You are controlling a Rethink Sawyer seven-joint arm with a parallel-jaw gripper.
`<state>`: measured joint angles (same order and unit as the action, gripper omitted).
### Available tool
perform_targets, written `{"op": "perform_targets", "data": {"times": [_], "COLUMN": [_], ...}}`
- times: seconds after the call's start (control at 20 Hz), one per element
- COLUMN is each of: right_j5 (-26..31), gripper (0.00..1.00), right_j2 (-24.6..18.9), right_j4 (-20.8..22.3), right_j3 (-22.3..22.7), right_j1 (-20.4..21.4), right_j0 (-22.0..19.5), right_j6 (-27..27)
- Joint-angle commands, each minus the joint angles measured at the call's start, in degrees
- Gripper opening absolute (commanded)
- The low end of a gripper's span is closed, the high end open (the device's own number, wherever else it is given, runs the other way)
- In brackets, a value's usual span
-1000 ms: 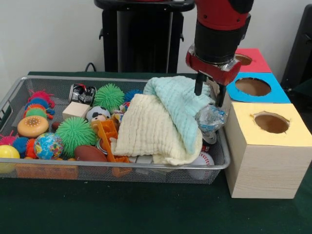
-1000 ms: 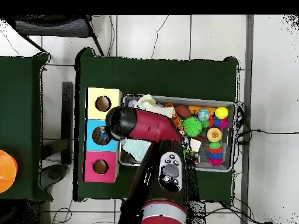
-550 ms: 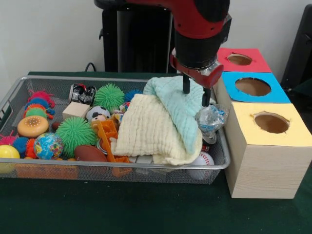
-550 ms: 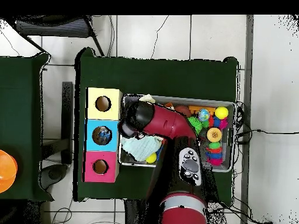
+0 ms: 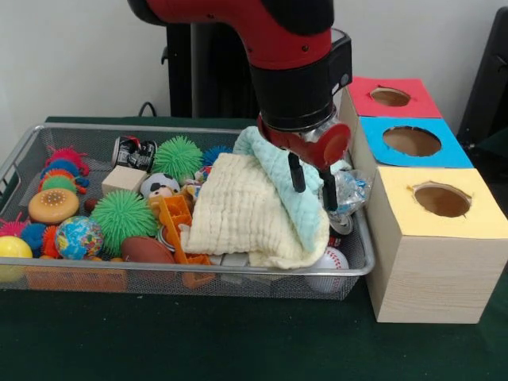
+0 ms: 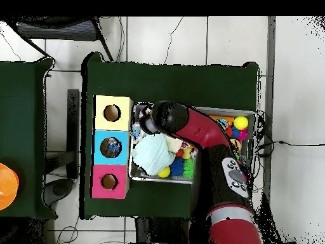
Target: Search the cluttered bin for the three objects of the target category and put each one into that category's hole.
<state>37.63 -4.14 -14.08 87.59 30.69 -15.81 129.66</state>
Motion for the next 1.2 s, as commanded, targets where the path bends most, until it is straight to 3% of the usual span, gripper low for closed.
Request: {"op": "perform_targets", "data": {"times": [0.05,0.25,0.45,0.7,1.2], "right_j5": [2.7,11.1,14.0,7.7,1.3], "gripper": [1.00,1.00,1.00,1.00,1.00], "right_j2": [-8.9,-6.0,-2.7,-2.7,-2.6], "right_j4": [-1.4,2.1,4.6,4.9,6.6], "right_j3": [6.0,3.0,3.0,7.6,6.5], "right_j1": [6.1,5.9,4.7,4.1,0.0], "right_j0": [-2.2,-0.6,1.6,2.0,2.1], "right_j6": [-3.6,-2.1,-0.1,0.9,1.9]}}
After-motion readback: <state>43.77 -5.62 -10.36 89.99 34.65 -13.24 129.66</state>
